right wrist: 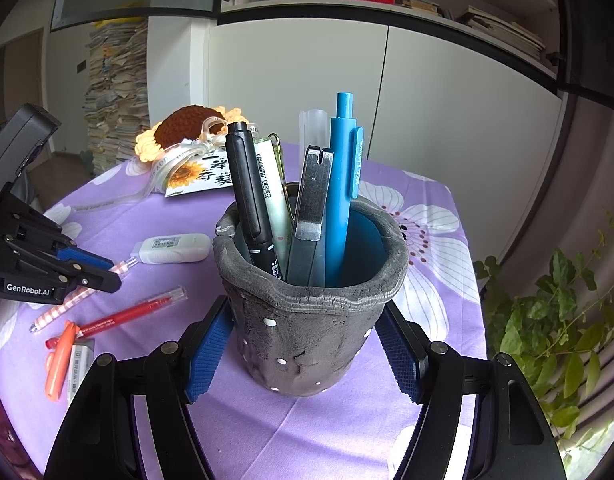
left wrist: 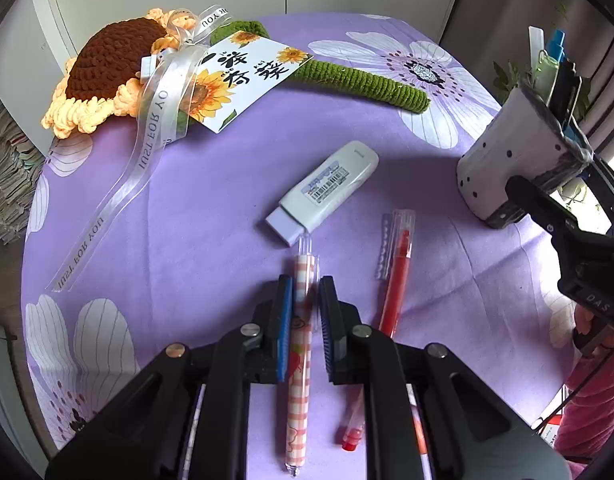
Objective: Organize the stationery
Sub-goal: 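Grasp the pink striped pen with the left gripper, then insert the pink striped pen into the grey cup with the left gripper, then move the open left gripper back toward the red pen, then grasp the red pen with the left gripper, then lift the red pen and drop it into the grey cup with the left gripper, then lower the left gripper and grasp the orange highlighter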
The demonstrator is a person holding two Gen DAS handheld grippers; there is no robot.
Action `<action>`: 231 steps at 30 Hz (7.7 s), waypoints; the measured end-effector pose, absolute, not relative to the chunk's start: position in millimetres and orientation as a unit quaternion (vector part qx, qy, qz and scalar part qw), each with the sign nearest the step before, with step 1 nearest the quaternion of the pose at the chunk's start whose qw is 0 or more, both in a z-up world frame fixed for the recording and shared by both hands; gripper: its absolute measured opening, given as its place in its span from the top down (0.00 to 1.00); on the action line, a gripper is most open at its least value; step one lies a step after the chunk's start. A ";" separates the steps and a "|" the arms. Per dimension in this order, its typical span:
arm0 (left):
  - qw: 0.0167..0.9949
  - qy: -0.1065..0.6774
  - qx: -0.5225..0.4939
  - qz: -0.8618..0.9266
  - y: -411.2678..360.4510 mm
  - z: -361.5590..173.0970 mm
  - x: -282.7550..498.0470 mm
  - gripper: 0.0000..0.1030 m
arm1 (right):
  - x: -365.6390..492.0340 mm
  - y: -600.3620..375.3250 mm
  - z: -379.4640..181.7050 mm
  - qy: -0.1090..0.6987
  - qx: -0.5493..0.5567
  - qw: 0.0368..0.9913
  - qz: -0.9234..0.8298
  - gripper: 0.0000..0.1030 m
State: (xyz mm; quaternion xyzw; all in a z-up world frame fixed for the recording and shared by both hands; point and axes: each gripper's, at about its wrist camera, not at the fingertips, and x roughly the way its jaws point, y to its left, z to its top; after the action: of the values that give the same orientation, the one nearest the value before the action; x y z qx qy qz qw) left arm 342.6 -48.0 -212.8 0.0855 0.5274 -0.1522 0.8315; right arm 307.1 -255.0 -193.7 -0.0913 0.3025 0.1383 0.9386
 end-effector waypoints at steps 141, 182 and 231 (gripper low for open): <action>0.907 0.284 0.076 -0.302 -115.3 -26.3 296.4 0.88 | 308.0 -254.9 -195.0 0.303 -0.085 0.939 0.137 0.30; 0.874 0.324 0.046 -0.360 -168.3 -96.9 335.1 0.87 | 310.2 -262.6 -195.1 0.301 -0.078 0.940 0.143 0.30; 0.776 0.598 0.076 -0.183 -77.9 -215.4 279.2 0.89 | 303.6 -257.2 -195.3 0.294 -0.080 0.943 0.136 0.30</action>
State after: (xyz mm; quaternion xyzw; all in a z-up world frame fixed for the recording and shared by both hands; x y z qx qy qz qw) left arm 279.2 -77.9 -215.4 0.0757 0.5983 -0.1828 0.7765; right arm 303.6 -257.2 -195.3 -0.0804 0.2940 0.1360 0.9427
